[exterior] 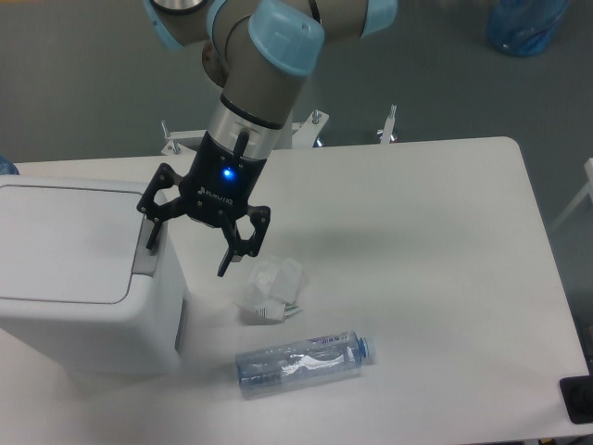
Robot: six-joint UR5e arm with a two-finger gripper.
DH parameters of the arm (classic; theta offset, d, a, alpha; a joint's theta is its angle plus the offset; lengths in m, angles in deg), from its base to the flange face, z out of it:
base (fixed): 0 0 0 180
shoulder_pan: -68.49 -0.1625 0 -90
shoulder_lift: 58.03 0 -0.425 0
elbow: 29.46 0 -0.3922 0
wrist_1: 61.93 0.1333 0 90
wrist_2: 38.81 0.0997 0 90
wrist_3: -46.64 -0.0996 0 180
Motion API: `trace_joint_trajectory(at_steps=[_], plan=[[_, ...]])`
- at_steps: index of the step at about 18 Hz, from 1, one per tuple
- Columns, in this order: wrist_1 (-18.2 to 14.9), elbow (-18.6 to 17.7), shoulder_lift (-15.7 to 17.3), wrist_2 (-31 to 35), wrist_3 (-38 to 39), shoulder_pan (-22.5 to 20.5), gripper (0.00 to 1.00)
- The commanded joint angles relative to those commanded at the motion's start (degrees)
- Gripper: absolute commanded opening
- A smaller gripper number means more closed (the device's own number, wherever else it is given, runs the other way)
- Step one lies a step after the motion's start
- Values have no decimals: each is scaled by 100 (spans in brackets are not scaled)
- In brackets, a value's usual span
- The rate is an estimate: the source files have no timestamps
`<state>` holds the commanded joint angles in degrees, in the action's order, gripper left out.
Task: Open the trash can
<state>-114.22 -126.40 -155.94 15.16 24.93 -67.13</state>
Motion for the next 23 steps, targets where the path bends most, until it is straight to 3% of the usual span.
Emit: trace_joint_trajectory(at_steps=[9, 13, 18, 20, 23], plan=[[0, 79, 53, 0, 0, -9, 100], [52, 369, -9, 17, -61, -131, 100], [220, 571, -482, 35, -815, -614, 100], [220, 589, -798, 454, -1421, -1008, 100], [211, 501, -940, 1421, -2116, -1379, 100]])
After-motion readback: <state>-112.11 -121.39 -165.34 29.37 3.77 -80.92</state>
